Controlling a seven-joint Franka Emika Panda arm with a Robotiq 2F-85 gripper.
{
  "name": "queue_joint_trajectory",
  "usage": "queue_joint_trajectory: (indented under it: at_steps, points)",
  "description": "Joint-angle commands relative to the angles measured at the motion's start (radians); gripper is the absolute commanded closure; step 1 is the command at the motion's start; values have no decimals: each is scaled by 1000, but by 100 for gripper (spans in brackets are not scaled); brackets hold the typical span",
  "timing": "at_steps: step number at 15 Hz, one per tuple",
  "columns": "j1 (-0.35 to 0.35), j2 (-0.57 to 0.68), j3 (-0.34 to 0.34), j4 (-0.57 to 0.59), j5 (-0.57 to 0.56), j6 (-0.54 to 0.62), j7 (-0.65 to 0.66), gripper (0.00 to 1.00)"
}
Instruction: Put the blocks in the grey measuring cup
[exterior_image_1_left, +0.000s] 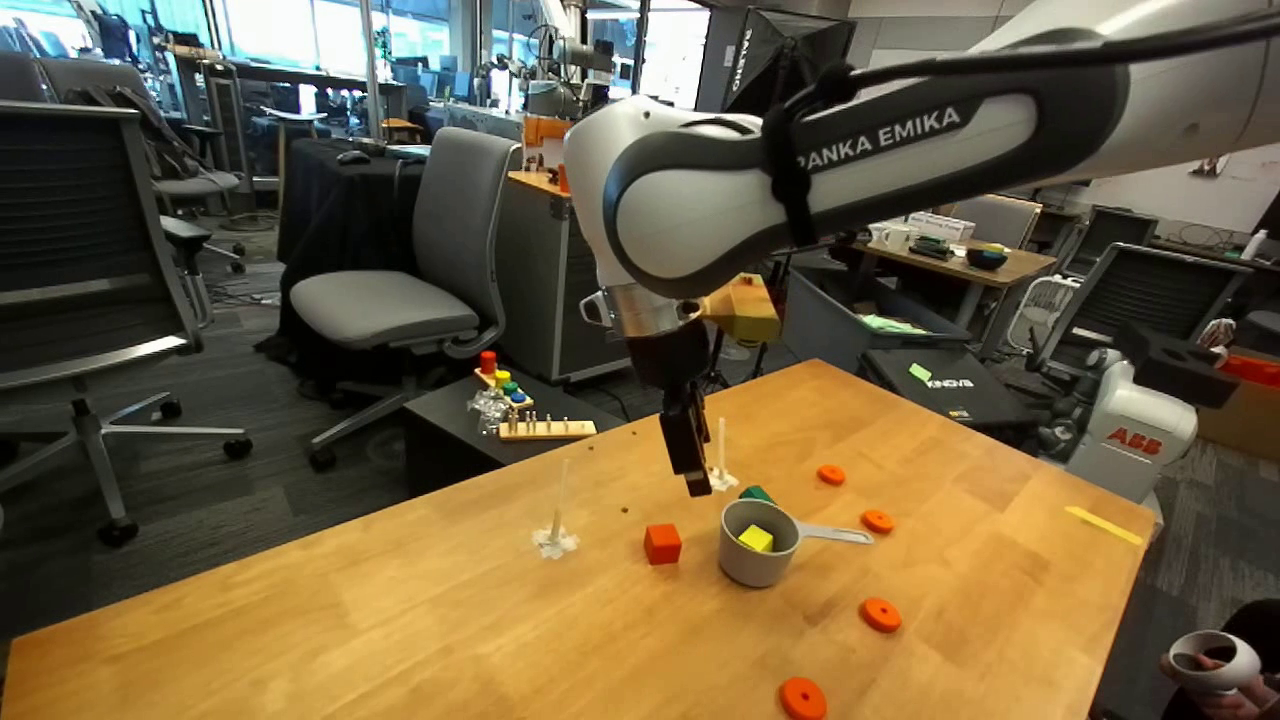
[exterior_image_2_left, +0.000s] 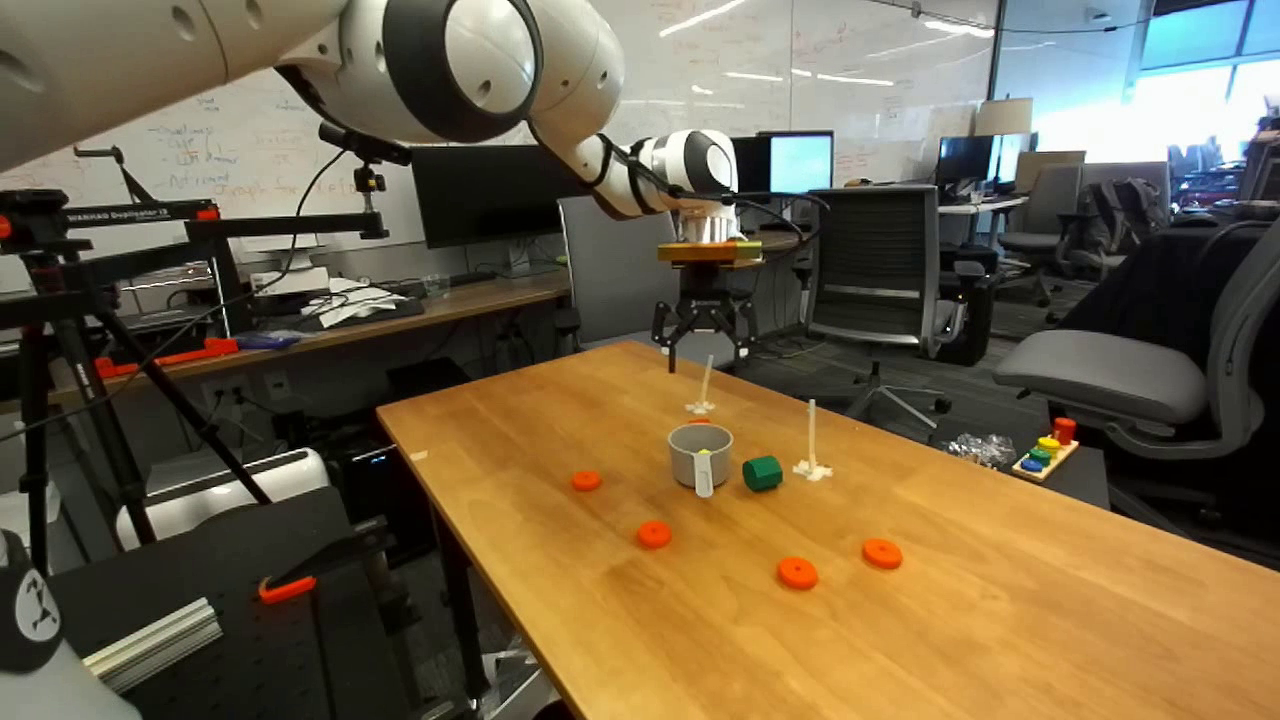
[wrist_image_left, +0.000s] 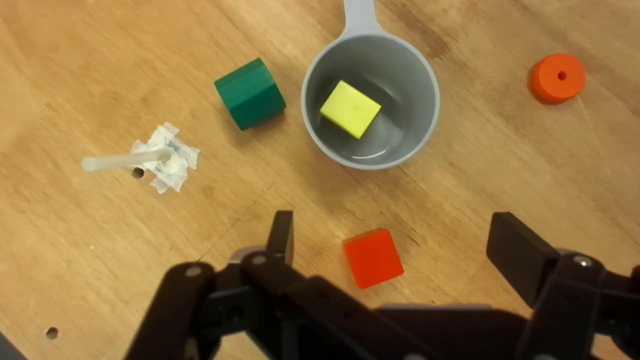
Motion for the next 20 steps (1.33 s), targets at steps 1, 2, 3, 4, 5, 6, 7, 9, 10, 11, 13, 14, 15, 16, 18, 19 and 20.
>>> queue_joint_trajectory:
  at_steps: [1,2,3,4,5,6,7,9,10,11,13,14,15,16,18,19,20]
  points:
    - [13,144,-11,205,-6,-92,-51,0]
    - [16,167,-13,231,-7,-108,-58,0]
    - [18,188,-13,253,-8,-122,-65,0]
    - [24,205,-15,270,-11,-135,-69,0]
    - [29,219,-15,284,-13,-147,-73,0]
    - [44,210,-44,268,2,-131,-48,0]
    - [10,169,-10,177,-3,-85,-41,0]
    - [25,183,-25,195,-3,-87,-41,0]
    - [30,185,-27,200,-3,-88,-41,0]
    - [32,185,-27,203,-3,-89,-41,0]
    - [33,185,-28,208,-3,-93,-41,0]
    - [34,182,-32,209,-9,-88,-41,0]
    - [35,184,-33,212,-12,-88,-46,0]
    - [36,187,-32,218,-13,-89,-53,0]
    - [42,198,-36,233,-19,-84,-57,0]
    - [45,204,-35,240,-22,-84,-65,0]
    - [49,211,-38,247,-27,-86,-66,0]
